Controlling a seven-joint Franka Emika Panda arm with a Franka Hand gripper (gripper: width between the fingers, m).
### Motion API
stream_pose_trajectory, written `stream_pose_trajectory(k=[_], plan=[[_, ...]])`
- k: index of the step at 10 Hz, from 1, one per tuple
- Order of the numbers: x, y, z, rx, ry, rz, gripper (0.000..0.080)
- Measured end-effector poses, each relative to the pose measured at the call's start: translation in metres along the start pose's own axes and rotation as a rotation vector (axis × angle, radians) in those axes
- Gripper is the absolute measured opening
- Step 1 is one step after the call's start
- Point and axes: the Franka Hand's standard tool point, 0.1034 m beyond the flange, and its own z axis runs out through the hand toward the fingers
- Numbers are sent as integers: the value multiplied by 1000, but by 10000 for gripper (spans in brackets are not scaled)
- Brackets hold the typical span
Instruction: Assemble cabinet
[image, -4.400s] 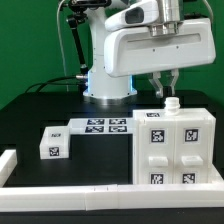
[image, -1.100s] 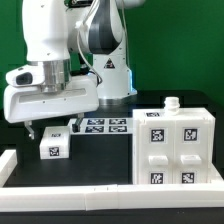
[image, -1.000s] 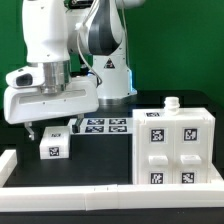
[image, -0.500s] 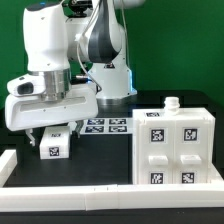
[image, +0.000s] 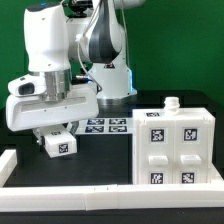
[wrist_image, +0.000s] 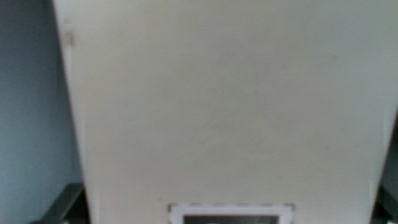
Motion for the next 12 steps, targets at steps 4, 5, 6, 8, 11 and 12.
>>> stream_pose_trajectory(k=[4, 5, 6, 8, 11, 12], plan=[[32, -31, -47, -18, 38, -35, 541], [43, -39, -59, -21, 47, -44, 541], [57, -51, -76, -16, 52, -38, 541], [86, -71, -107, -13, 67, -18, 541], [143, -96, -141, -8, 27, 114, 541], [151, -99, -143, -14, 25, 116, 541]])
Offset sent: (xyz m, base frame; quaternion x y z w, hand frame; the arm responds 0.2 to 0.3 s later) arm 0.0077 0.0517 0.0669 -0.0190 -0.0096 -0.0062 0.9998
